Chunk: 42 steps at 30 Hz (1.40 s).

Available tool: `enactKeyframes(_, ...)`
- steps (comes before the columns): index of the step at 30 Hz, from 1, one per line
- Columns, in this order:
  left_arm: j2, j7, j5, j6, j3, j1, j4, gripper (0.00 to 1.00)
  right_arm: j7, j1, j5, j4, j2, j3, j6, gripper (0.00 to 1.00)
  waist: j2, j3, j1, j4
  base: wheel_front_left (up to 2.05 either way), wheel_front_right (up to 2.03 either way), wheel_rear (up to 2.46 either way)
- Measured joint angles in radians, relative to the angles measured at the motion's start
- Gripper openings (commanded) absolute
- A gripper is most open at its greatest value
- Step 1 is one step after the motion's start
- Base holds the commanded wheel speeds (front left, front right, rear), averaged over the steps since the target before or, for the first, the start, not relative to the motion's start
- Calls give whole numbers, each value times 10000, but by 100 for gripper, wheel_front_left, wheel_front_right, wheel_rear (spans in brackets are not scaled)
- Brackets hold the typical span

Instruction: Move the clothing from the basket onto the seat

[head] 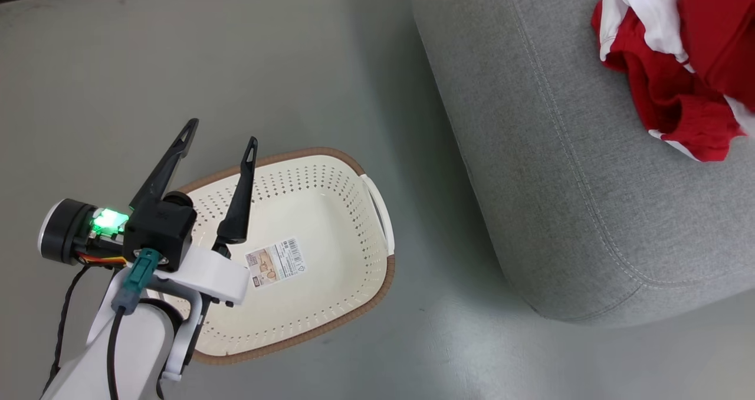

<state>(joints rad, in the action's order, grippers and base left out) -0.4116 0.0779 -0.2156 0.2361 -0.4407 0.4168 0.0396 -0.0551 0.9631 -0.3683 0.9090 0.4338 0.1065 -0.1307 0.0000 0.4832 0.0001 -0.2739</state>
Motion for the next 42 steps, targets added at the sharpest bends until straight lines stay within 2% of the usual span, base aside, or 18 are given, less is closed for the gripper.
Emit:
enactKeyframes(14,56,19,-4,50,117,40,8,100,-621,-542,-782,29,-222,-1028,0,1,0,239,0,-551,0,0,0)
enactKeyframes(17,59,48,-21,98,167,40,73,100,-832,-692,-1081,-92,-230,-1294,0,30,0,248,0,-678,0,0,0)
enactKeyframes(19,67,119,-21,102,186,40,111,100,-968,-795,-1262,-219,-228,-1509,0,44,0,242,0,-760,0,0,0)
enactKeyframes(20,75,123,-27,102,203,40,132,100,-1034,-840,-1317,-288,-228,-1628,0,48,0,235,0,-802,0,0,0)
enactKeyframes(21,82,151,-44,102,221,40,155,100,-1087,-872,-1392,-353,-222,-1745,0,91,0,227,0,-842,0,0,0)
enactKeyframes(22,94,155,-67,102,240,40,174,100,-1124,-895,-1480,-418,-221,-1833,0,100,0,216,-1,-880,0,0,0)
enactKeyframes(31,226,410,-194,194,286,25,384,100,-1615,-1400,-2180,-1327,-109,-2869,0,100,0,26,0,-1228,0,0,0)
enactKeyframes(42,359,811,-380,224,453,-75,744,100,-1870,-2327,-3074,-2901,362,-4071,0,100,0,-431,0,-1640,0,0,0)
